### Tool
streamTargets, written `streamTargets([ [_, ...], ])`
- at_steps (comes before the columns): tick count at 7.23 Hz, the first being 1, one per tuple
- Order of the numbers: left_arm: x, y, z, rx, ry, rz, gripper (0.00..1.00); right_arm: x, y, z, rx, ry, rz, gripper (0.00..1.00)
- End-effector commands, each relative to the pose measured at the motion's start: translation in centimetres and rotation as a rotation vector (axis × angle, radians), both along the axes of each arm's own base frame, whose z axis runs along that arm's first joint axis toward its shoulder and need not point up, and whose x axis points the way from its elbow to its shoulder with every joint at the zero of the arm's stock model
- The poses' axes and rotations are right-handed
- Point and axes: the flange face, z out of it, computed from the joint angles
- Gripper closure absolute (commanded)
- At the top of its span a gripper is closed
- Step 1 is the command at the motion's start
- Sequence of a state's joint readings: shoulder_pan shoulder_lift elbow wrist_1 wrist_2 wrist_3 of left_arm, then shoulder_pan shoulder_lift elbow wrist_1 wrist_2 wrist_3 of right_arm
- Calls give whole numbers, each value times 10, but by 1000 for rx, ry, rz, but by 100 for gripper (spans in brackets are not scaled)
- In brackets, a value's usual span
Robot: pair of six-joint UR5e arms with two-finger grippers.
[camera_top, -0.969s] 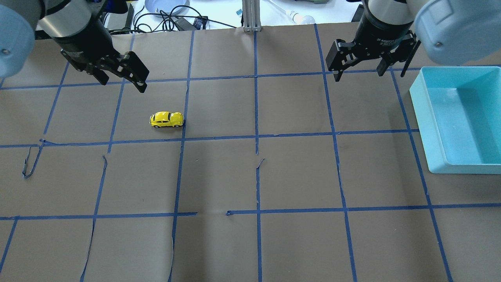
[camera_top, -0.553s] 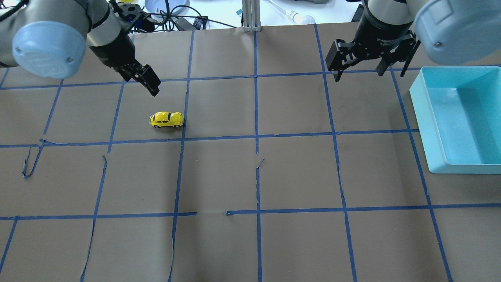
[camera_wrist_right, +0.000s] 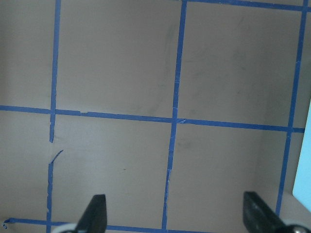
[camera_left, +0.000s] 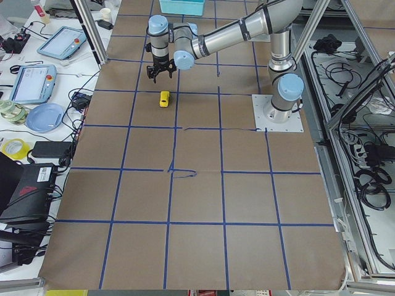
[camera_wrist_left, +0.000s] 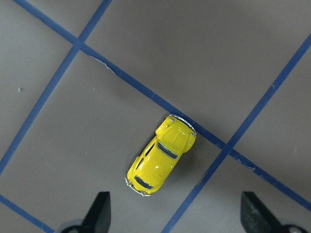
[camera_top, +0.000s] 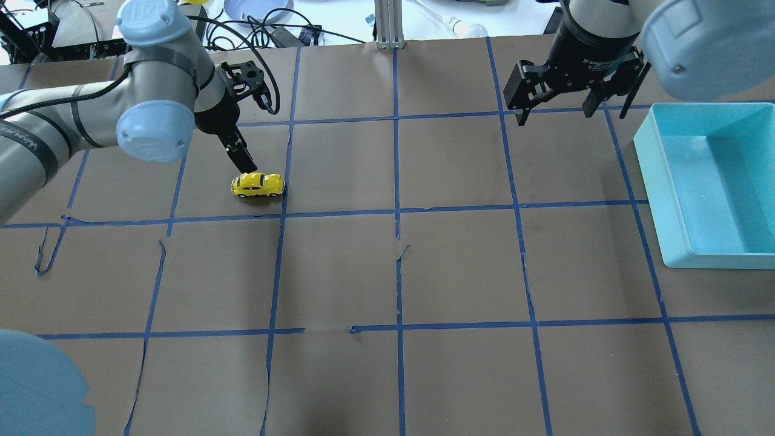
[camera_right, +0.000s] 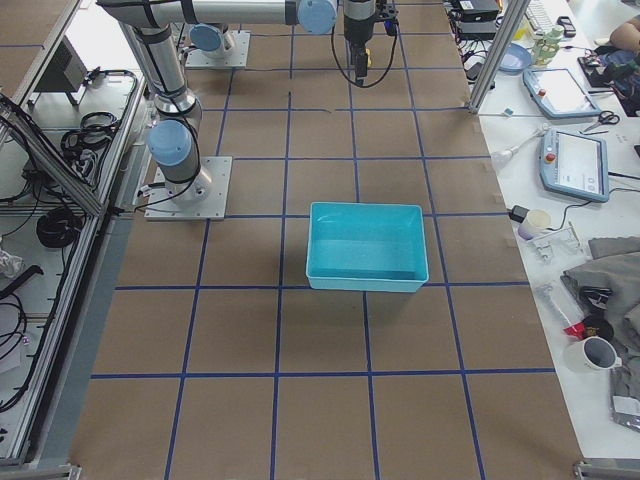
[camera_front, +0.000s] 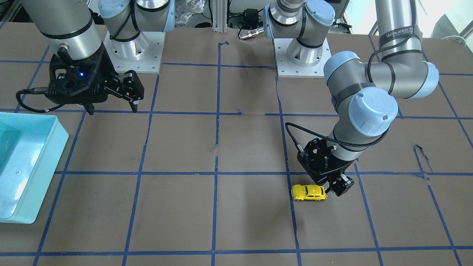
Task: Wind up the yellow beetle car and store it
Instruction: 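Lower the left gripper down over the yellow beetle car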
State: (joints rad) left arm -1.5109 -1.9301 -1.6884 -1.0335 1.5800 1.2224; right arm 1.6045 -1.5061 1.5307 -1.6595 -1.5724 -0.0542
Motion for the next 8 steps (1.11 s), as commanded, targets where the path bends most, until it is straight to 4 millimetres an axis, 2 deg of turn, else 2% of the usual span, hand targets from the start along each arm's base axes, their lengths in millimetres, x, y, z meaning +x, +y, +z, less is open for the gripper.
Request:
streamTargets([
  [1,7,3,-37,-36,-16,-124,9,0,0,1,-2,-2,0,0],
  [2,8,-2,-47,-56,-19,-139,10,0,0,1,-2,-2,0,0],
  [3,8,-1,-64,-25,-27,-286,16,0,0,1,-2,-2,0,0],
  [4,8,-4,-70,-24,-33,-357,16,0,0,1,-2,-2,0,0],
  [8,9,-11,-97,-15,-30,-358,20,1,0,-1,1,-2,1,0],
])
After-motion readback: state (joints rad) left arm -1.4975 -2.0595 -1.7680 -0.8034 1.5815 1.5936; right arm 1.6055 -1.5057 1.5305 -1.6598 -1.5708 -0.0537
